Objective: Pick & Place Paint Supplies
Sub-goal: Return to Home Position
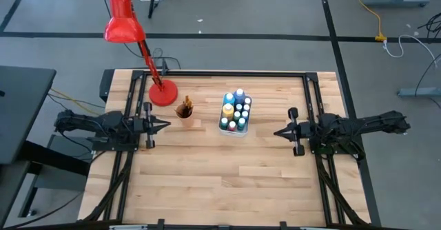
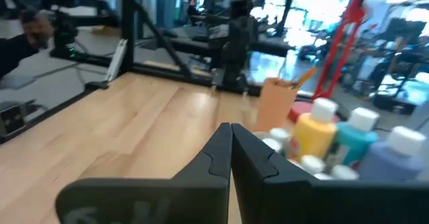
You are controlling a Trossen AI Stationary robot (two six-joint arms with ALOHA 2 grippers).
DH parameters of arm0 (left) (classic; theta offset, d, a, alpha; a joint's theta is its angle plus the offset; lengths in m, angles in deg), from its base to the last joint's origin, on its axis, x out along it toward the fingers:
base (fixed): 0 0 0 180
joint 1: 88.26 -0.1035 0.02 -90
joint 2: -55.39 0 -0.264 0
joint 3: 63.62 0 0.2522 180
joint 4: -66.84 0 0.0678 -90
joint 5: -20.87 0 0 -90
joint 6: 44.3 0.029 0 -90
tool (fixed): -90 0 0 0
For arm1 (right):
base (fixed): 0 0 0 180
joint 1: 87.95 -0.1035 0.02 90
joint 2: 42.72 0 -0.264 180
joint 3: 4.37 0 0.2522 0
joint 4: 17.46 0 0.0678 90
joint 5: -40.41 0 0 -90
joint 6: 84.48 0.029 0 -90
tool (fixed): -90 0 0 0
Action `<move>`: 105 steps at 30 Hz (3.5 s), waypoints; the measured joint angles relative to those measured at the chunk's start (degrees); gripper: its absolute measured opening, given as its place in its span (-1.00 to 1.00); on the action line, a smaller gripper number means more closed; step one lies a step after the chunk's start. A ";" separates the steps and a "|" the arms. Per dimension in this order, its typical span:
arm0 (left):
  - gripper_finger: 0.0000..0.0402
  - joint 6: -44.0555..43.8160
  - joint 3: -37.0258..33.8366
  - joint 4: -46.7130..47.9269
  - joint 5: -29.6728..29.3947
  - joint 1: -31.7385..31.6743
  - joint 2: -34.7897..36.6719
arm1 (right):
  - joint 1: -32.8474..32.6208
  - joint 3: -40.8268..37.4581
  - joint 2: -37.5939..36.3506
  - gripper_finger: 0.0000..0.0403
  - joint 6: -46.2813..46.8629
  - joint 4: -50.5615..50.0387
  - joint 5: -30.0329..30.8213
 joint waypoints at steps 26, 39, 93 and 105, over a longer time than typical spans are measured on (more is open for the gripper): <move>-0.90 -9.54 0.00 6.72 1.41 0.02 0.00 | 0.00 -3.01 0.04 -0.97 4.61 0.86 -2.40; -0.90 -8.73 0.00 6.83 1.39 0.00 0.00 | 0.00 -3.01 0.04 -0.97 4.59 0.88 -2.40; -0.90 -8.78 0.02 6.74 1.42 0.02 0.00 | 0.02 -2.99 0.04 -0.97 4.57 0.88 -2.40; -0.90 -8.78 0.02 6.76 1.42 0.02 0.00 | 0.01 -2.99 0.04 -0.97 4.57 0.88 -2.41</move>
